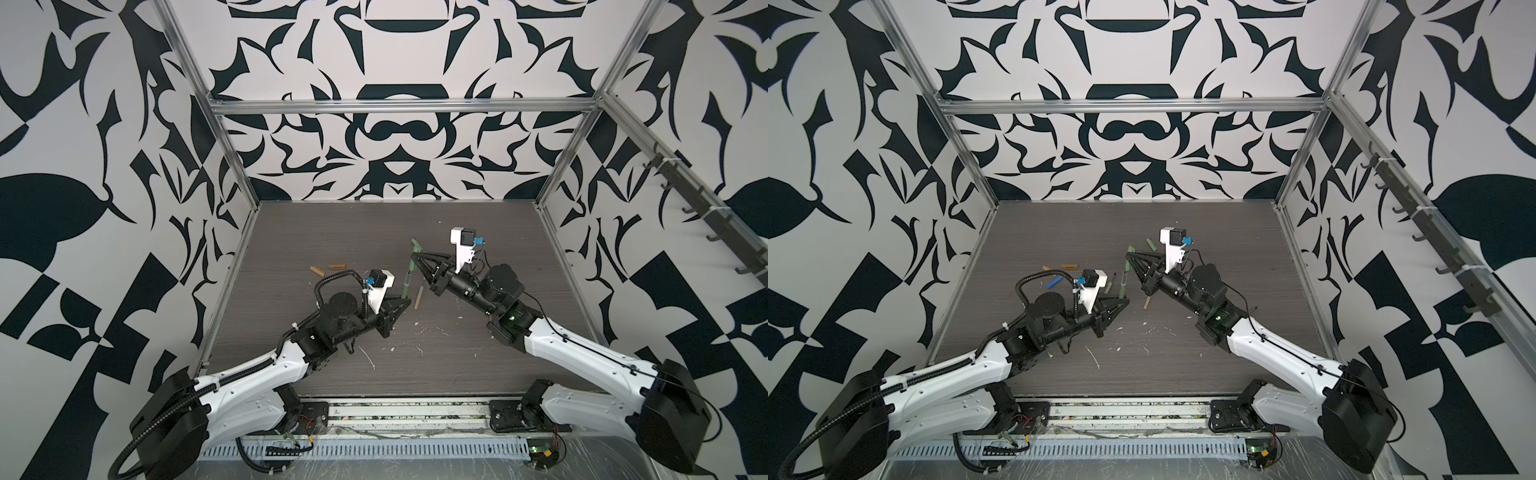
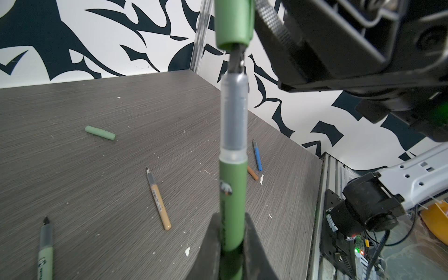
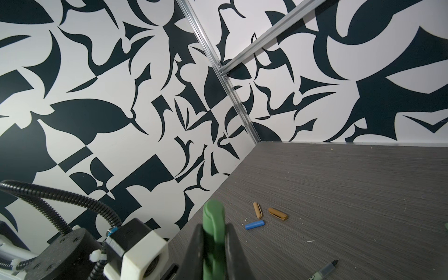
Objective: Insert the pens into the pen caps
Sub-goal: 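Lower the green cap onto the pen tip with the right gripper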
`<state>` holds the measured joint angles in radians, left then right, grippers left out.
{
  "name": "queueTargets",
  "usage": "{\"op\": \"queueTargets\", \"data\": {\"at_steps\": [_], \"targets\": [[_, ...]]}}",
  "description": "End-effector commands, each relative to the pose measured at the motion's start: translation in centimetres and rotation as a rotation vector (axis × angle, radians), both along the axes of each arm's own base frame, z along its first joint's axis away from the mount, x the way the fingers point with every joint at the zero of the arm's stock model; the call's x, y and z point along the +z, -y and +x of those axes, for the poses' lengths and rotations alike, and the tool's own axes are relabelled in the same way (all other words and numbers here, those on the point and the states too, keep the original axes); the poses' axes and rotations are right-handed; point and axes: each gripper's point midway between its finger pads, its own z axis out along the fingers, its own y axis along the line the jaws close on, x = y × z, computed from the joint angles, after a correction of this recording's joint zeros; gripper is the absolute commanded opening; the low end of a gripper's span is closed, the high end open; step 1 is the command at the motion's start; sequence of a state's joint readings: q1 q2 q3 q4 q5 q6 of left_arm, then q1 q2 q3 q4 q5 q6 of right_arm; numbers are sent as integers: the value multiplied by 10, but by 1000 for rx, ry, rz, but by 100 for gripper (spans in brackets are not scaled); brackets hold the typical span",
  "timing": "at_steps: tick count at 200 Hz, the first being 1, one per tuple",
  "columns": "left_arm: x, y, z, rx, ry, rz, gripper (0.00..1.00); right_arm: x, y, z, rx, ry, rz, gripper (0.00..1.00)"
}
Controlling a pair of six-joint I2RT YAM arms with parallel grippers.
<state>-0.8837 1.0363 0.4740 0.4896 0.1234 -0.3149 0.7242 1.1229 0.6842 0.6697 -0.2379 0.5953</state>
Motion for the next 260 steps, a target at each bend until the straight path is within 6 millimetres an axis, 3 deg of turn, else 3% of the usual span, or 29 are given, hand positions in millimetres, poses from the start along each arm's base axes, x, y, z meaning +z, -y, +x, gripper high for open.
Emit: {"op": "queueTargets", "data": {"at_steps": [1, 260], "targets": [[22, 2, 1, -1, 27, -54, 0, 21, -3, -7, 36, 49, 41, 6], [49, 5, 7, 21, 44, -112, 0, -6, -8, -13, 77, -1, 30, 7]]}}
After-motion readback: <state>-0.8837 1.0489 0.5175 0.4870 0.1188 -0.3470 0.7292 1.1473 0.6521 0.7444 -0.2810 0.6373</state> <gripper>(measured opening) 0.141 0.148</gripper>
